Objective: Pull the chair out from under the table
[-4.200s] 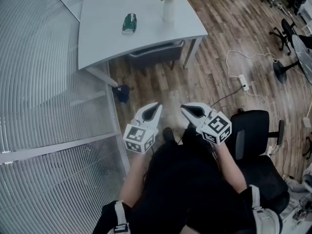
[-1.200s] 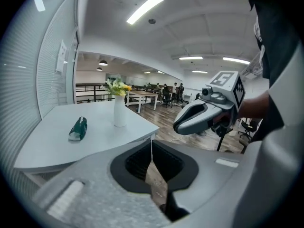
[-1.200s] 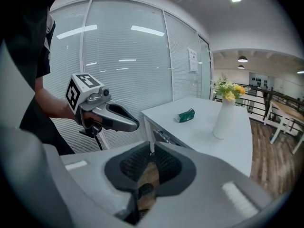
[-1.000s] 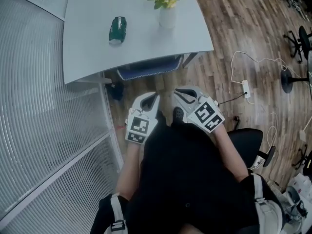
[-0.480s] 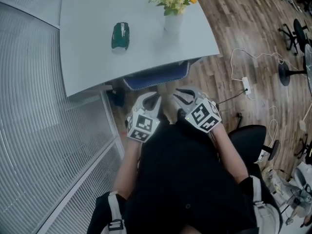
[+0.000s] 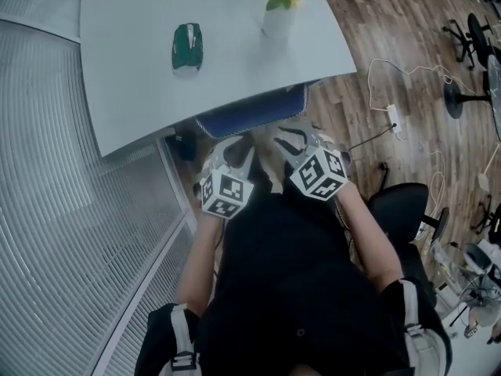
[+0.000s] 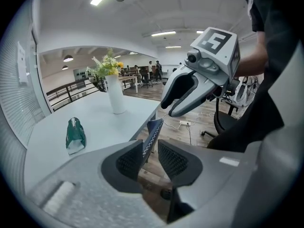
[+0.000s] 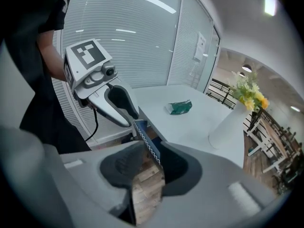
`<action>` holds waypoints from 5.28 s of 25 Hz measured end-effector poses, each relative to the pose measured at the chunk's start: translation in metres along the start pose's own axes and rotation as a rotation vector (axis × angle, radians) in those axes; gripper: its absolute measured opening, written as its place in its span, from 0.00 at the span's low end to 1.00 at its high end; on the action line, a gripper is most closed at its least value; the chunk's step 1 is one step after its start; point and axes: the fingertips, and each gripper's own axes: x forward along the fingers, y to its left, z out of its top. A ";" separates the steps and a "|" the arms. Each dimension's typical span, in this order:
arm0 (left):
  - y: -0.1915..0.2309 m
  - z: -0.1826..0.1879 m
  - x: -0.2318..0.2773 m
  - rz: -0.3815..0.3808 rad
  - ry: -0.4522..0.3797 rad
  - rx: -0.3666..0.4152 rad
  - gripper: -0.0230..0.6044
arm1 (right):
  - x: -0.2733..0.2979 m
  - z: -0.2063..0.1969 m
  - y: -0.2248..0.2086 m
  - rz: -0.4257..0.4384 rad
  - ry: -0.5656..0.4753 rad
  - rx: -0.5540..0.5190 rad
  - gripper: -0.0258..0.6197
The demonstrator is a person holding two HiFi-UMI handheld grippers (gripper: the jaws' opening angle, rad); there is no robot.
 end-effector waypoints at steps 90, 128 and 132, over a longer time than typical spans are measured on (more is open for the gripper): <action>-0.022 -0.064 0.054 -0.034 0.286 0.371 0.18 | 0.064 -0.075 0.029 -0.013 0.324 -0.465 0.16; -0.239 -0.117 -0.028 0.028 0.405 0.312 0.18 | -0.056 -0.158 0.215 0.078 0.208 -0.578 0.15; -0.258 -0.126 -0.037 0.041 0.412 0.307 0.18 | -0.065 -0.167 0.236 0.087 0.200 -0.586 0.15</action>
